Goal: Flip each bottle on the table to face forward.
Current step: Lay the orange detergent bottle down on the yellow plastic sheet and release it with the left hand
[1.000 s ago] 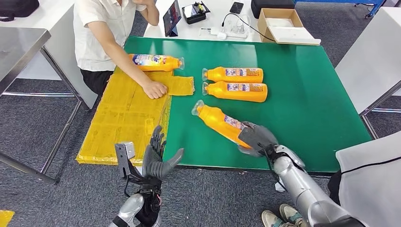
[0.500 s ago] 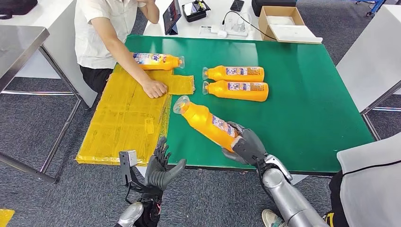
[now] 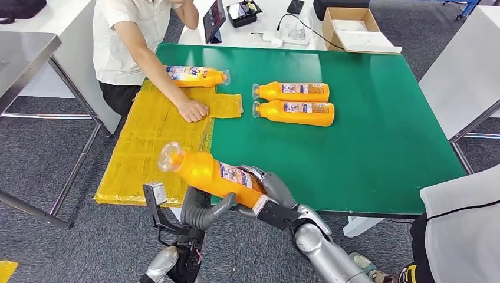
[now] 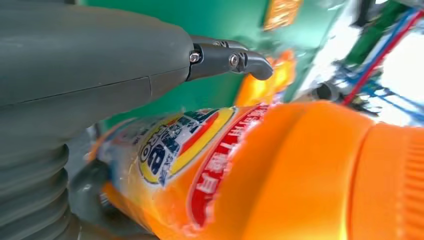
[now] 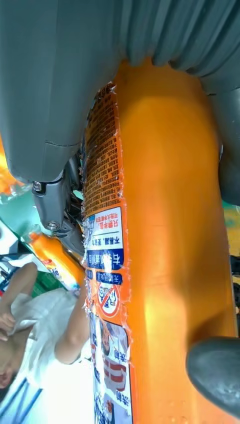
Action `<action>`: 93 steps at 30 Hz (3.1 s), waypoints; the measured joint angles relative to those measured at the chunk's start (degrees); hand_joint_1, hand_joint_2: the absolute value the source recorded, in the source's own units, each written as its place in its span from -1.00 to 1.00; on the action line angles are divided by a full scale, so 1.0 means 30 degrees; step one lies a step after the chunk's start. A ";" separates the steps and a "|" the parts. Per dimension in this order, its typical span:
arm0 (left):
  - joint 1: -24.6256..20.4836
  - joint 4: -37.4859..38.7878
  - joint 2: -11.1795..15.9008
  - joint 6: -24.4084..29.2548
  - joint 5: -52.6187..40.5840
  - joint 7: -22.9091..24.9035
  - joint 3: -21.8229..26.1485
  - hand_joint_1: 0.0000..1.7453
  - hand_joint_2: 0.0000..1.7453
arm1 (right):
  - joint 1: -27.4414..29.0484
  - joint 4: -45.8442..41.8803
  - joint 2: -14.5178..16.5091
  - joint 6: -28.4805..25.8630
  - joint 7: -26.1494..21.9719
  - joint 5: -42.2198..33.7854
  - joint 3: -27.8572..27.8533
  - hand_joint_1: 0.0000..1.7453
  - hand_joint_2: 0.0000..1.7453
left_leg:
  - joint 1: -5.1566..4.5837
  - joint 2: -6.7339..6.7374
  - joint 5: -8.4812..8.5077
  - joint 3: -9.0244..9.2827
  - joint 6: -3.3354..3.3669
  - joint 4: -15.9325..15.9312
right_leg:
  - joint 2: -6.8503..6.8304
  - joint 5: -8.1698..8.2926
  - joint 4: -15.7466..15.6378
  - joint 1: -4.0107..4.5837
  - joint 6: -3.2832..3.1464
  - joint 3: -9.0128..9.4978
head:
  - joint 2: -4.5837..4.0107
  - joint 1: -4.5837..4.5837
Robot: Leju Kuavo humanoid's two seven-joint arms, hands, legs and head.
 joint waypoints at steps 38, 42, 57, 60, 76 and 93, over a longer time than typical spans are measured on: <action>-0.0772 -0.0349 0.0213 -0.3925 0.3187 0.0399 0.0255 1.00 1.00 | -0.0320 0.1776 0.0466 0.0244 -0.0792 -0.0876 0.1043 -0.22 1.00 | -0.0001 0.0000 0.0000 -0.0005 0.0000 0.0000 | 0.0000 0.0000 -0.0001 0.0000 0.0000 -0.0009 | 0.0000 0.0002; -0.0808 -0.0228 0.0213 -0.3925 0.2547 0.0304 0.0189 1.00 1.00 | -0.0283 0.1783 0.0432 0.0430 -0.0919 -0.1012 0.1027 -1.00 1.00 | -0.0002 0.0004 0.0000 -0.0004 0.0000 0.0000 | 0.0001 0.0001 -0.0001 0.0000 0.0001 -0.0009 | 0.0000 0.0002; -0.0930 -0.0196 0.0217 0.2748 -0.4969 -0.2312 -0.0054 1.00 1.00 | 0.0707 0.0638 0.0348 -0.0579 -0.1992 -0.0593 0.0835 -1.00 -0.50 | 0.0001 0.0002 -0.0001 -0.0010 -0.0001 0.0000 | 0.0001 0.0000 0.0001 0.0003 0.0000 -0.0014 | 0.0000 0.0002; -0.1098 -0.0173 0.0090 0.7188 -1.1313 -0.3825 0.0970 1.00 1.00 | 0.1285 -0.0878 0.0381 -0.1673 -0.2096 -0.0603 0.0710 -1.00 -1.00 | 0.0005 0.0008 0.0000 -0.0016 -0.0002 0.0000 | 0.0003 0.0000 0.0006 0.0005 0.0000 -0.0020 | 0.0000 0.0000; -0.5141 0.6034 -0.2601 0.9025 -2.6717 -0.2248 1.0307 1.00 1.00 | 0.1646 -0.5619 0.0637 -0.1432 -0.2189 -0.2276 0.1828 -1.00 -1.00 | 0.0001 -0.0002 0.0022 0.0009 -0.0002 0.0000 | -0.0003 0.0013 0.0007 0.0000 0.0002 0.0006 | 0.0000 0.0004; -1.1493 1.6550 -0.1122 0.2259 -3.3023 0.7335 0.6673 1.00 1.00 | 0.1299 -0.5619 0.1060 -0.0275 -0.2189 -0.2737 0.2495 -1.00 -1.00 | 0.0002 0.0001 0.0025 -0.0011 -0.0006 0.0001 | -0.0002 0.0010 0.0027 0.0001 0.0003 -0.0008 | 0.0000 0.0005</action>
